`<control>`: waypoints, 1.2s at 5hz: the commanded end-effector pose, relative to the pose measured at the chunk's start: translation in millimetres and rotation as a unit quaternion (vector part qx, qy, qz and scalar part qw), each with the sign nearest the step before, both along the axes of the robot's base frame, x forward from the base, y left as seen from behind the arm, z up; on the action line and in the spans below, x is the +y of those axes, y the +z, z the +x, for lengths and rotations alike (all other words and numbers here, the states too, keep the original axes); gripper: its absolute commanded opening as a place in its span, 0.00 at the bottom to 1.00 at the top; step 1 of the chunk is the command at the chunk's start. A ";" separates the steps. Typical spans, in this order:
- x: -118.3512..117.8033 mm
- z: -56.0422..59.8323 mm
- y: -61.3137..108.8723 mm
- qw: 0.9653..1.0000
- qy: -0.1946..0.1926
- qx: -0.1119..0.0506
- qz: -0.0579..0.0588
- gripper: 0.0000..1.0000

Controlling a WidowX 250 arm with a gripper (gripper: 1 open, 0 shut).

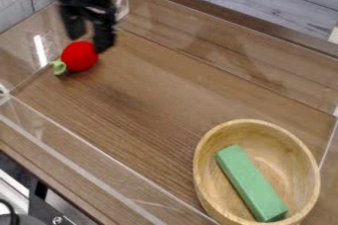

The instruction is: Move the red object to the right side of the table

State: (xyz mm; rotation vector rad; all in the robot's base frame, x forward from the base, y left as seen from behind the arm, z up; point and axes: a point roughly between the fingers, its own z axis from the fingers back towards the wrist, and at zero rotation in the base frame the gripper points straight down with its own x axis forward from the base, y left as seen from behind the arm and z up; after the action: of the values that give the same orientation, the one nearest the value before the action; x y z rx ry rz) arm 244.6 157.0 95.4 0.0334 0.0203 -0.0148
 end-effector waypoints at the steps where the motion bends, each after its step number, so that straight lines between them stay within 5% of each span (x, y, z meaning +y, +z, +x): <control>1: 11.9 6.1 -2.7 0.999 -0.018 -0.026 0.013 1.00; 3: 28.9 36.0 -9.3 0.999 0.010 -0.029 0.014 1.00; 5: 20.3 47.8 -46.6 0.999 0.046 -0.025 0.011 1.00; 6: 26.1 54.2 -51.6 0.997 0.076 -0.023 0.005 1.00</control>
State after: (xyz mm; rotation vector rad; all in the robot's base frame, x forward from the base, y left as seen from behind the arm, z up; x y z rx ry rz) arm 293.2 181.2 34.8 0.0293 0.0078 0.1327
